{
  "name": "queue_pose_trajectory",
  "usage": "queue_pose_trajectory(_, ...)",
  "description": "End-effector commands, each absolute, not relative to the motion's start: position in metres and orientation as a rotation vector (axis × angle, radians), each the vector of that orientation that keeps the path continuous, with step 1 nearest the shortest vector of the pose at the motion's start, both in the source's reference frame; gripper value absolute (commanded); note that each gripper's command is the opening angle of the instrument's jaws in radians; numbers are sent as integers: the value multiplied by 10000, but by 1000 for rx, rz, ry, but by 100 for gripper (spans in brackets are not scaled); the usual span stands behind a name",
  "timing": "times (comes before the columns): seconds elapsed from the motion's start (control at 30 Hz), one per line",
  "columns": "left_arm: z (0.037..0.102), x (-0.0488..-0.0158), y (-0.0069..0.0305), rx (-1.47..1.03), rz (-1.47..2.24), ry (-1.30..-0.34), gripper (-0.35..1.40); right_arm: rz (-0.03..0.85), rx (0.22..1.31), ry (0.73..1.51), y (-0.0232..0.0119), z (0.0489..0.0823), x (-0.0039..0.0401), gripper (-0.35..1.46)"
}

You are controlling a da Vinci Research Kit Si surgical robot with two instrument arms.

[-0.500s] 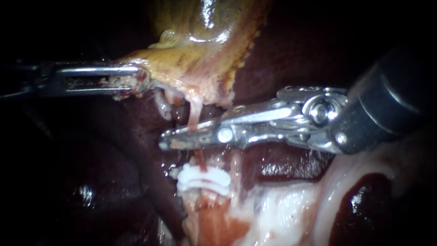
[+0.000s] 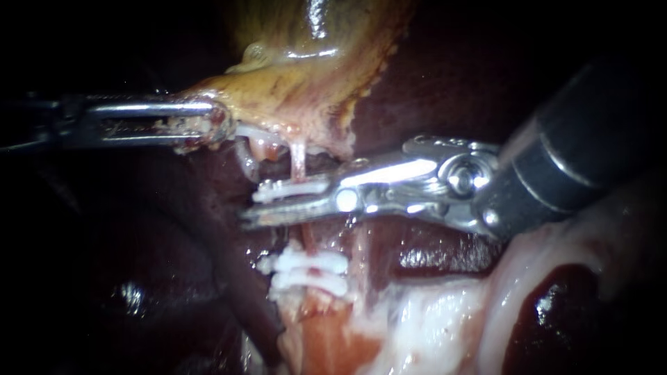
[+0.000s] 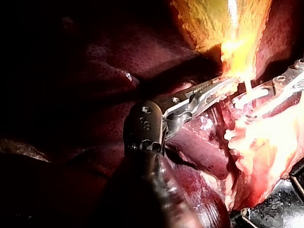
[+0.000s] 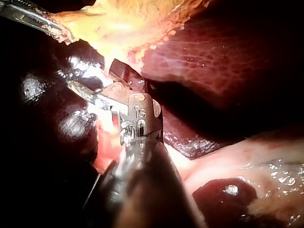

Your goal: Going back third clip right tube

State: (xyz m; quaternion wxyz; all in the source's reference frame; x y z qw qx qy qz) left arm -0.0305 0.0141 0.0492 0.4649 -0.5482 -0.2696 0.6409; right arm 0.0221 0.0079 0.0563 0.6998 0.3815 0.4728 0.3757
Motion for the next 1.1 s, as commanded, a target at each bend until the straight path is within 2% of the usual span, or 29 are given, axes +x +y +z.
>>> queue_pose_trajectory(0.03, 493, -305, 140, -1346, 1574, -662, -35, 834, 836, 1058, 80, 569, 220, 49)
queue_pose_trajectory(0.2, 494, -306, 138, -1347, 1575, -659, -35, 813, 755, 1084, 91, 591, 209, 50)
queue_pose_trajectory(0.33, 494, -307, 138, -1347, 1575, -659, -35, 808, 690, 1099, 95, 595, 203, 50)
queue_pose_trajectory(0.47, 494, -306, 137, -1347, 1575, -659, -35, 755, 666, 1114, 94, 592, 196, 50)
queue_pose_trajectory(0.53, 494, -306, 137, -1347, 1575, -659, -35, 712, 642, 1126, 94, 588, 190, 50)
queue_pose_trajectory(0.73, 494, -305, 137, -1347, 1576, -660, -35, 476, 520, 1189, 86, 567, 157, 50)
queue_pose_trajectory(0.9, 493, -304, 137, -1347, 1576, -660, -35, 374, 478, 1214, 71, 552, 109, 50)
queue_pose_trajectory(1.1, 494, -304, 137, -1347, 1576, -660, -35, 319, 463, 1229, 67, 544, 74, 50)
